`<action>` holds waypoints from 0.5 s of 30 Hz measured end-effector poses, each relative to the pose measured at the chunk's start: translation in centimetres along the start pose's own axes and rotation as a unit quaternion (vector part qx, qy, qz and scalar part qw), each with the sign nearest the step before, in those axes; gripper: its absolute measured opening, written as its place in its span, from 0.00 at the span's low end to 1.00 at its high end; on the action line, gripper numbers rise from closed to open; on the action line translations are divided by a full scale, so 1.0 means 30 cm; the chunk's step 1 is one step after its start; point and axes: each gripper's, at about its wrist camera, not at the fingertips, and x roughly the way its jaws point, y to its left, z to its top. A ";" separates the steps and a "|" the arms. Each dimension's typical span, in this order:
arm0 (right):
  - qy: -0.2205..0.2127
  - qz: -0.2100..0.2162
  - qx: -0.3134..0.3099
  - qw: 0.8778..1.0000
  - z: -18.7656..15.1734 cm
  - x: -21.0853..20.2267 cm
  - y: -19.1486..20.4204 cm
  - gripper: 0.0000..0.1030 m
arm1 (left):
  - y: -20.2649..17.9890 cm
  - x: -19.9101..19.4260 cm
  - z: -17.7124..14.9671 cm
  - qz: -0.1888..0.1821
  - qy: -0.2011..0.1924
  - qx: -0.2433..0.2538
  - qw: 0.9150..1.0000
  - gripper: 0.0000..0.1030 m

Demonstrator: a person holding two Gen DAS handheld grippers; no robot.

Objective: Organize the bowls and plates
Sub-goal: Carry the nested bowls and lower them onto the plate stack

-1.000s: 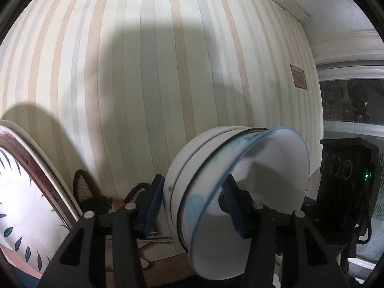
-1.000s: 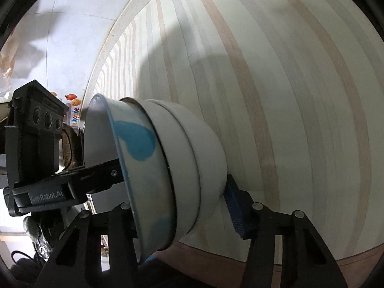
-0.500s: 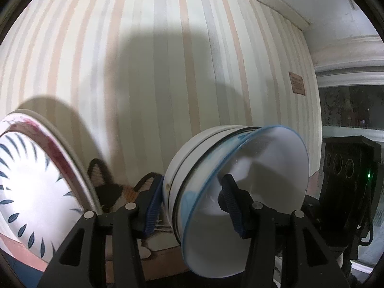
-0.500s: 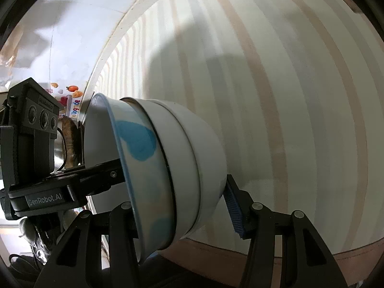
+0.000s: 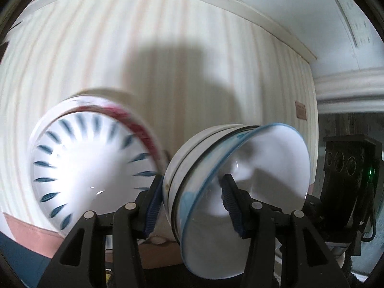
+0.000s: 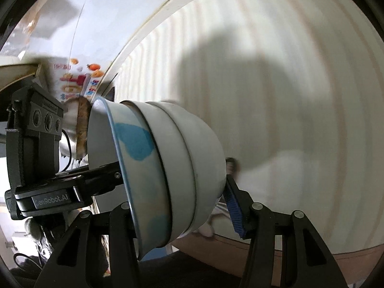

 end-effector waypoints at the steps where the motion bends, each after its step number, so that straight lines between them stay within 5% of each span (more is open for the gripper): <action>1: 0.005 0.001 -0.007 1.000 0.007 0.023 0.030 0.54 | 0.022 -0.011 -0.004 0.000 -0.003 -0.006 1.000 0.45; 15: 0.070 0.007 -0.075 0.995 0.014 0.303 0.311 0.54 | 0.349 -0.097 -0.065 -0.007 -0.034 -0.091 0.995 0.45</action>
